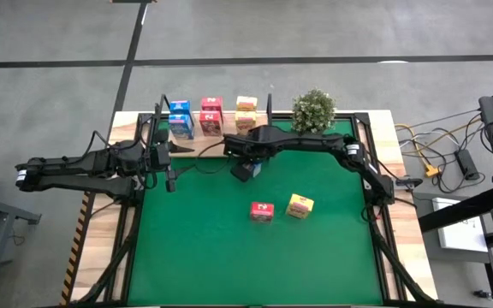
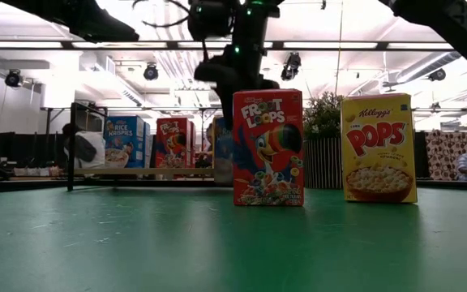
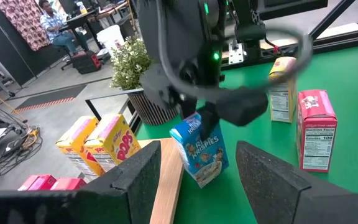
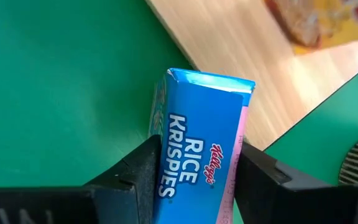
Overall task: Stack cereal on shelf
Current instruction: Put the blue cereal box aligned with the other blue cereal boxes on the shelf
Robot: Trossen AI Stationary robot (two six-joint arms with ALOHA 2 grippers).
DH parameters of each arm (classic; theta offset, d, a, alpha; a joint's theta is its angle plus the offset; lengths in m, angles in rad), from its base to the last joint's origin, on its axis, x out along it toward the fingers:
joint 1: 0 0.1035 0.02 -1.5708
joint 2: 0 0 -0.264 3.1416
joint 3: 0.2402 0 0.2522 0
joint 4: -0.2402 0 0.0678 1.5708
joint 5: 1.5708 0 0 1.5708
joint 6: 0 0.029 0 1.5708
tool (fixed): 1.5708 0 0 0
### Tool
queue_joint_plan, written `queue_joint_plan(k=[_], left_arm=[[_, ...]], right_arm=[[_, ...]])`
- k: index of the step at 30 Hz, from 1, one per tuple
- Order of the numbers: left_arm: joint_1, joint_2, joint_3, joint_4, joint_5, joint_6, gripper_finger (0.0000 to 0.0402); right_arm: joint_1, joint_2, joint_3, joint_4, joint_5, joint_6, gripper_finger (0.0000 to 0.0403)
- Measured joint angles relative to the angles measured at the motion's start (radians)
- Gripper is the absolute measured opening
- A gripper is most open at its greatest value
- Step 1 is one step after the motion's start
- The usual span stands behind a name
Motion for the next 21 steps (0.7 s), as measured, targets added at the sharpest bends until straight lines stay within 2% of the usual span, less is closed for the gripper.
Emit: queue_joint_plan(k=[6,15,21], left_arm=[[0.0,0.0,0.0,0.003,0.0,0.003,0.0192],[0.0,0.0,0.0,0.011,0.0,0.003,0.0192],[0.0,0.0,0.0,0.011,0.0,0.003,0.0192]], right_arm=[[0.007,-0.01,0.073,0.08,0.001,-0.063,0.0157],[-0.001,0.012,0.091,0.398,0.0,-0.307,0.0159],[-0.026,0.04,0.089,0.448,0.004,-0.392,0.0158]])
